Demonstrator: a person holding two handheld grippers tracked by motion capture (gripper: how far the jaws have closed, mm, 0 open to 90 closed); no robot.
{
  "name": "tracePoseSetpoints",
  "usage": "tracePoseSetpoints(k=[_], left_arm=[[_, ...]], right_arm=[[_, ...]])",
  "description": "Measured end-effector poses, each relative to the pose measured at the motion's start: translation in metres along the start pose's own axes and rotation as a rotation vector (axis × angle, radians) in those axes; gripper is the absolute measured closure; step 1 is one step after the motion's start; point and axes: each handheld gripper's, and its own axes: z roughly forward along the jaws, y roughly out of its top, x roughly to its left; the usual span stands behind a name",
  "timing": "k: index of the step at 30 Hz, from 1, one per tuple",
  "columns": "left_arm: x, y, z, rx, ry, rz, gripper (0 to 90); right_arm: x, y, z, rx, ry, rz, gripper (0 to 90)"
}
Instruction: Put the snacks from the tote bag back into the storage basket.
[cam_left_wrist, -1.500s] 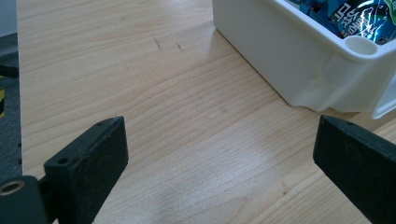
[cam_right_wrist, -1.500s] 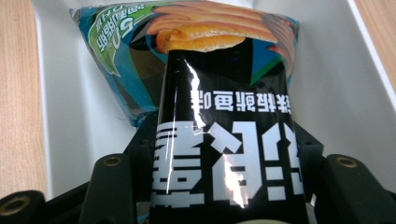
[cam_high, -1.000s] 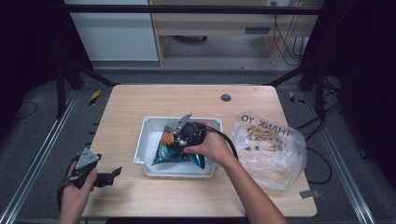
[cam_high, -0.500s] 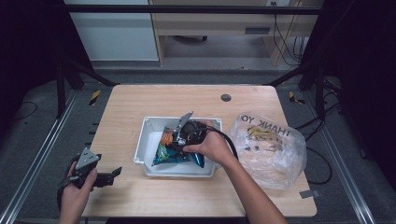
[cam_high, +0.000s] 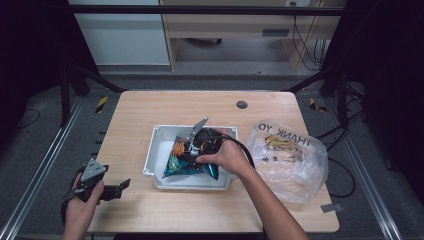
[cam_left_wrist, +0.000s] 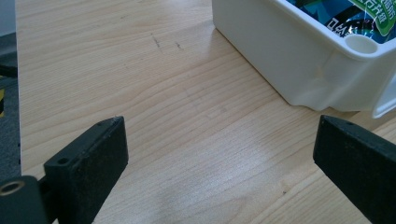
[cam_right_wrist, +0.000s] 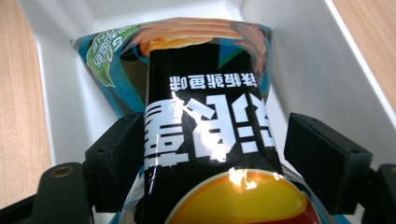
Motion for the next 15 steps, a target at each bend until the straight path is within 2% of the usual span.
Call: tracePoseSetpoints(k=[6,15], left_arm=[[0.0000,0.0000,0.0000,0.000,-0.001,-0.001,2.8],[0.0000,-0.0001,0.0000,0.000,-0.002,-0.001,2.9]], right_arm=[[0.0002,0.0000,0.0016,0.003,0.009,0.021,14.8],[0.0002,0.0007,0.0011,0.015,0.008,0.026,8.7]])
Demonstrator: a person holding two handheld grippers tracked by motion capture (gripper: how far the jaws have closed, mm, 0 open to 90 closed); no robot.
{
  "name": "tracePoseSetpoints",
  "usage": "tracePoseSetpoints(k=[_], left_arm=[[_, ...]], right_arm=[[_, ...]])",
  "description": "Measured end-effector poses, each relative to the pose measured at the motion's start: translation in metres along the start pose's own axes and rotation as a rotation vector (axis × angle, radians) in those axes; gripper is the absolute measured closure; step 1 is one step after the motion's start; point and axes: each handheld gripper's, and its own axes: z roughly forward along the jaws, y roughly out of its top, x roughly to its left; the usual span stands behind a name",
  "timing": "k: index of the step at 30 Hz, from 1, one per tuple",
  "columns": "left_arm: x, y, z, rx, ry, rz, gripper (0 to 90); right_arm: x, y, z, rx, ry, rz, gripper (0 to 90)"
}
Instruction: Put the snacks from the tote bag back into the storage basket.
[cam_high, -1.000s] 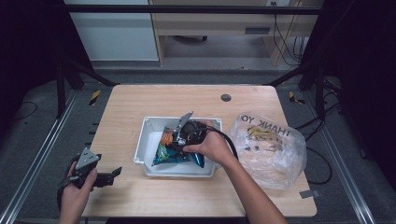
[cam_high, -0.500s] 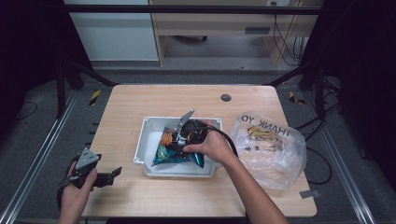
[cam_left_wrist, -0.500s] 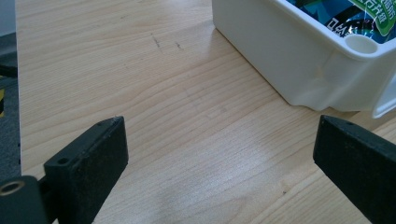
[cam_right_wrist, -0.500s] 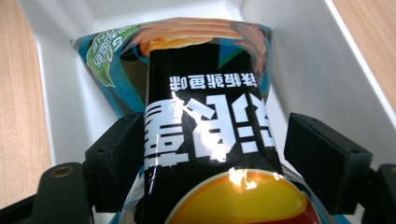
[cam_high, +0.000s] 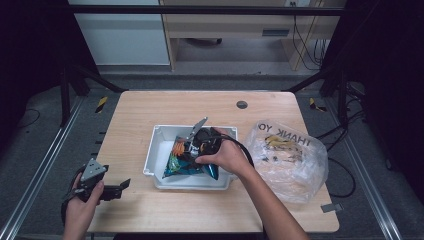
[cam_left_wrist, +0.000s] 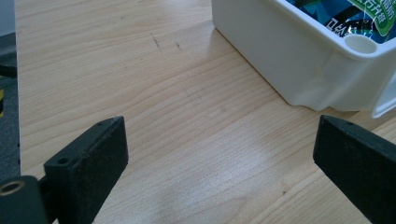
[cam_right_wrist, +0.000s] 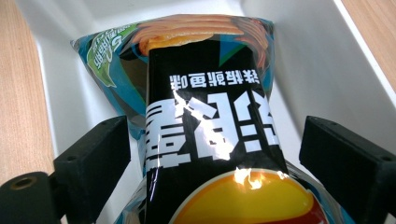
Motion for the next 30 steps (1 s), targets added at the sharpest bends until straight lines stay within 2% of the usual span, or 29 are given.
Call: tracePoseSetpoints(k=[6,16,30], left_arm=[[0.000,0.000,0.000,0.001,0.000,0.004,2.9],[0.000,0.000,0.000,0.003,-0.002,0.005,2.9],[0.000,0.000,0.000,0.000,0.000,-0.004,2.8]], right_arm=[[0.002,0.000,-0.002,-0.004,0.000,-0.002,7.0],[0.005,0.000,-0.005,0.013,-0.027,0.005,6.7],[0.008,0.000,-0.017,-0.016,-0.033,-0.003,6.6]])
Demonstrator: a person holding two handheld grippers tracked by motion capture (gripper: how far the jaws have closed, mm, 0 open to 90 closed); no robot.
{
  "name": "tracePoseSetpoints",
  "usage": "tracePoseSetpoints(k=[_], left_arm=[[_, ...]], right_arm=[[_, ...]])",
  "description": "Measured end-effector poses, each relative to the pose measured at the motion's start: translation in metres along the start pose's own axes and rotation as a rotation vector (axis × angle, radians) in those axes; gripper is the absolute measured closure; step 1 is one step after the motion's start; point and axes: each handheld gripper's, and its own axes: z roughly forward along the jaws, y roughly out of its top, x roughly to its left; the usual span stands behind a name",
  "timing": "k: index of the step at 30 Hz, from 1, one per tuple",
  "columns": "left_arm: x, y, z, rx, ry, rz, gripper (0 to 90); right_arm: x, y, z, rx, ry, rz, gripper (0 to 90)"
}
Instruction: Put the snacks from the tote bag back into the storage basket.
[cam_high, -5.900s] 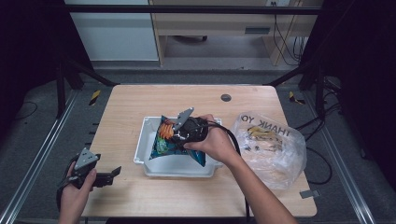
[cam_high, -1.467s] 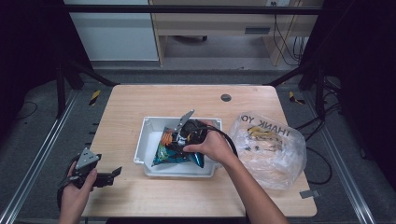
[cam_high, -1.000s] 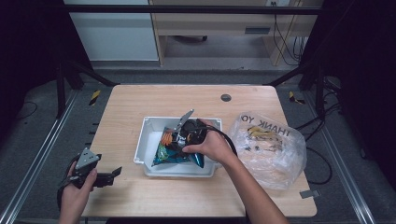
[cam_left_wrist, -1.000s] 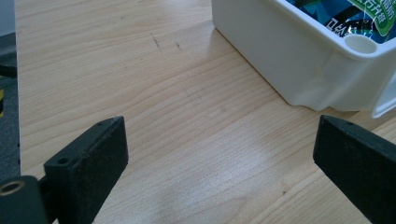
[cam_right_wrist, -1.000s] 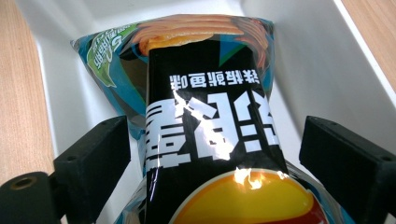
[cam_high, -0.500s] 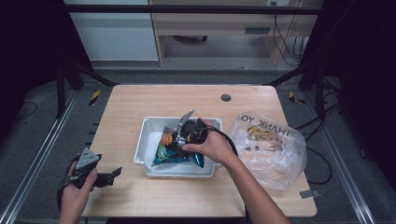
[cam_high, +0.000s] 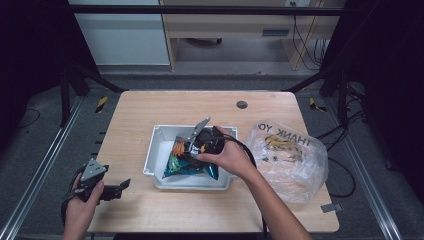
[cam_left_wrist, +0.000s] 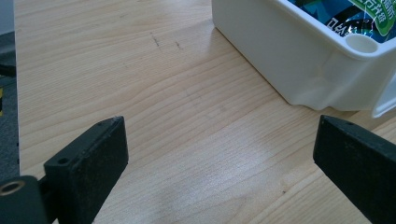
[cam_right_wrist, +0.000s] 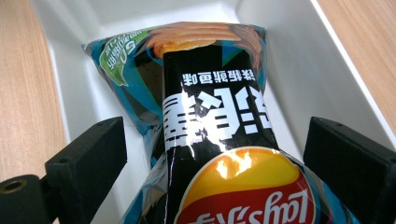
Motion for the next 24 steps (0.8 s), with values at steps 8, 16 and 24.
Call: tracePoseSetpoints(k=[8,16,24], left_arm=[[0.001,0.000,-0.001,0.000,0.001,0.000,2.8],[0.001,0.000,-0.001,-0.003,-0.002,-0.006,2.8],[0.002,0.000,-0.001,-0.013,-0.011,-0.019,2.8]], right_arm=[[0.003,0.001,-0.010,-0.023,-0.017,0.002,6.7],[0.005,0.001,-0.026,-0.052,-0.045,0.019,6.7],[0.008,-0.001,-0.048,-0.115,-0.083,0.053,6.6]])
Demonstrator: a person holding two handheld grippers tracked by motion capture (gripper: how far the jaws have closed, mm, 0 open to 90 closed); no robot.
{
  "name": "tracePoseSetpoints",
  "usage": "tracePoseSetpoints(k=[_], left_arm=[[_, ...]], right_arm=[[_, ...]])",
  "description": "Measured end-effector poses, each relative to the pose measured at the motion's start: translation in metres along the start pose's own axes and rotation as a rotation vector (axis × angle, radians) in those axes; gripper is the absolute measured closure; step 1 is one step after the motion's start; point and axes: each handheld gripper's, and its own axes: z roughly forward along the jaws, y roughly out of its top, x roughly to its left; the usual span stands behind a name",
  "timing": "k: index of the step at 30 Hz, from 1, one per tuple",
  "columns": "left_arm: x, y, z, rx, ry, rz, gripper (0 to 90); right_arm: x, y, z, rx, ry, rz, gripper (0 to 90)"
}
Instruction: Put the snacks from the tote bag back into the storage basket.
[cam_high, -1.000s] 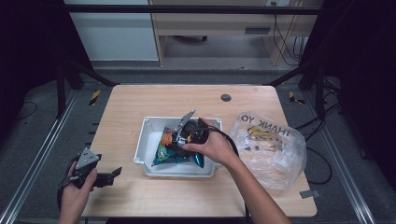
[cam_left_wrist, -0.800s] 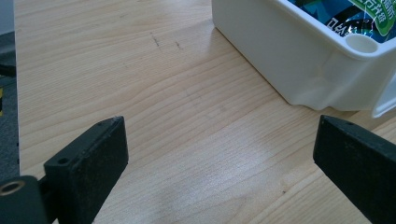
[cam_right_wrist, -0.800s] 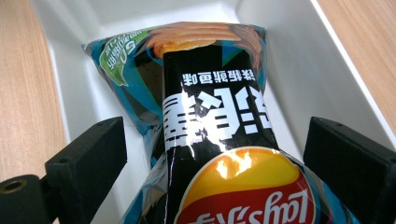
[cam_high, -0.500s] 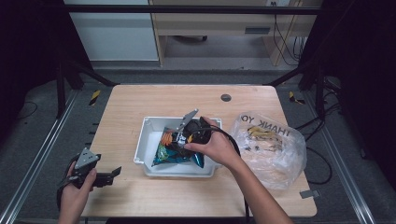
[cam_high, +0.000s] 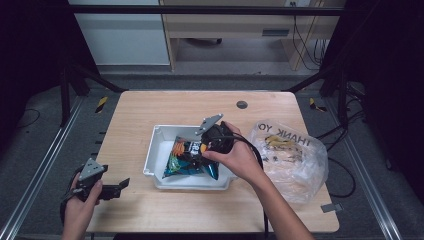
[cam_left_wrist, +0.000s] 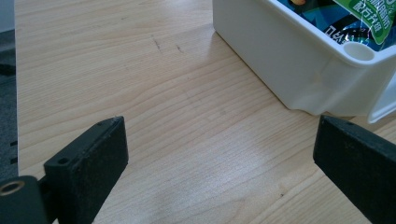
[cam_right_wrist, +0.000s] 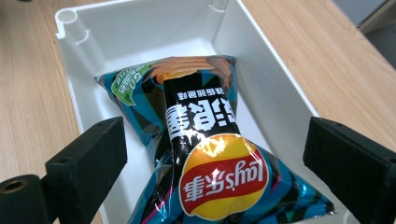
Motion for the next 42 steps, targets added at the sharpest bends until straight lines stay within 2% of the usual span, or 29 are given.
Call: tracePoseSetpoints(k=[9,22,27,33,34,42], left_arm=[[-0.002,0.000,0.000,0.004,0.003,0.006,2.8],[-0.002,-0.001,0.000,-0.001,0.000,0.000,2.8],[-0.003,-0.001,-0.001,0.001,0.006,0.004,2.7],[0.000,-0.001,-0.001,-0.005,0.018,-0.009,2.8],[0.000,-0.002,-0.003,0.002,0.019,0.001,2.8],[-0.001,-0.001,-0.001,-0.004,0.029,-0.005,2.8]], right_arm=[[0.003,-0.005,-0.021,-0.042,-0.042,0.010,6.6],[-0.006,-0.022,-0.053,-0.120,-0.117,0.095,6.5],[-0.006,-0.027,-0.062,-0.135,-0.127,0.106,6.2],[-0.002,-0.037,-0.071,-0.161,-0.172,0.137,6.2],[-0.002,-0.039,-0.072,-0.166,-0.175,0.140,6.2],[0.000,-0.048,-0.082,-0.194,-0.209,0.160,6.2]])
